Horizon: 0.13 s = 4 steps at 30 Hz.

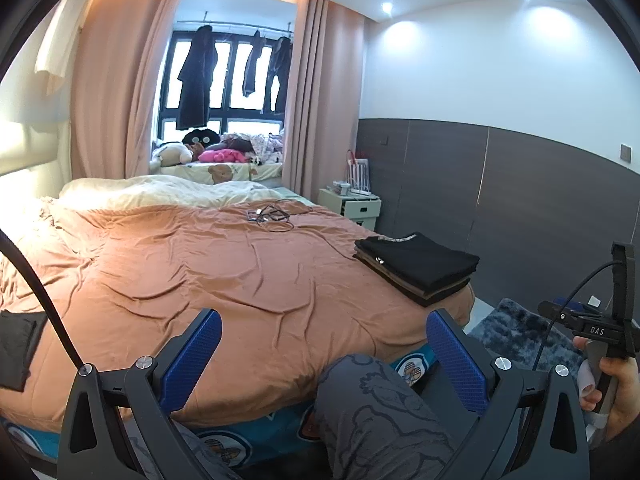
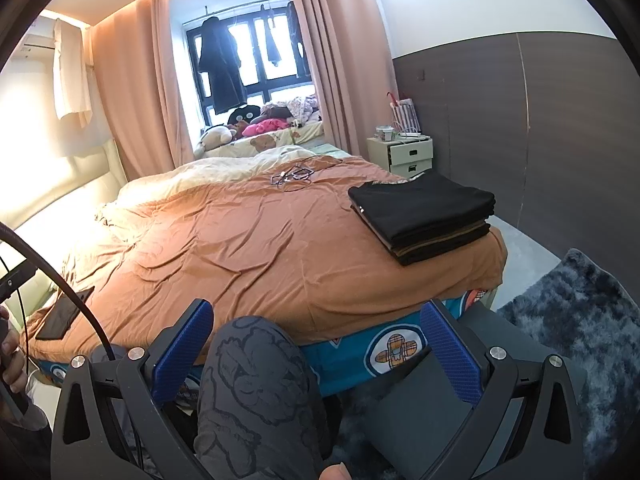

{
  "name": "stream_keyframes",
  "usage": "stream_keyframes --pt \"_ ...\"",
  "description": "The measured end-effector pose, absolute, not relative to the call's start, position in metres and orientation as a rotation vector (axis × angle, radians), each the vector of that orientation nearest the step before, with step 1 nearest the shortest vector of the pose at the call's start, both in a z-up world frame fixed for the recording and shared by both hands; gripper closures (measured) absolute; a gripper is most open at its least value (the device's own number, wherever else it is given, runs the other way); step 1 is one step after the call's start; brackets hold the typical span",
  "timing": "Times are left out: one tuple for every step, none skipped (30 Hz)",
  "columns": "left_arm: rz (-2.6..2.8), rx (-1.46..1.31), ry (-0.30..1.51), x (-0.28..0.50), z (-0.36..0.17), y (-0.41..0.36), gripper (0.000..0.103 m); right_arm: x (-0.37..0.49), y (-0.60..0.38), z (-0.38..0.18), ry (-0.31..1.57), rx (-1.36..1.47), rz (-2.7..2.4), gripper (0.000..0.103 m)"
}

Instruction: Fold small clothes

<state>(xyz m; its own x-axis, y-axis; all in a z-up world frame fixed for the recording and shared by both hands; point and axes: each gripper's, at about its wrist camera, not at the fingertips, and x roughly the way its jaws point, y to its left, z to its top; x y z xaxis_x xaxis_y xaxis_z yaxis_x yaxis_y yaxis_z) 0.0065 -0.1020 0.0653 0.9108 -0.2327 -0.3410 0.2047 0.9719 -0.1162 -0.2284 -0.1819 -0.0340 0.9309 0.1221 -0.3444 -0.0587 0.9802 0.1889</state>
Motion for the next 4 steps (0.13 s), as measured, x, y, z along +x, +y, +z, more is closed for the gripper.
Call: stream_keyframes --pt "-0.225 -0.084 0.363 0.0060 0.0652 -0.1015 0.000 -0.2288 -0.1803 -0.0337 0.364 0.177 0.091 0.000" --pt "-0.224 -0.089 0.364 0.0058 0.0647 -0.0999 0.000 -0.2291 -0.1796 -0.0331 0.365 0.175 0.091 0.000" --pt "-0.223 -0.096 0.363 0.0049 0.0643 -0.0978 0.000 -0.2288 -0.1790 -0.0319 0.367 0.173 0.090 0.000" --pt "-0.221 -0.103 0.361 0.0038 0.0646 -0.0959 0.000 -0.2287 -0.1776 -0.0311 0.367 0.169 0.089 0.000"
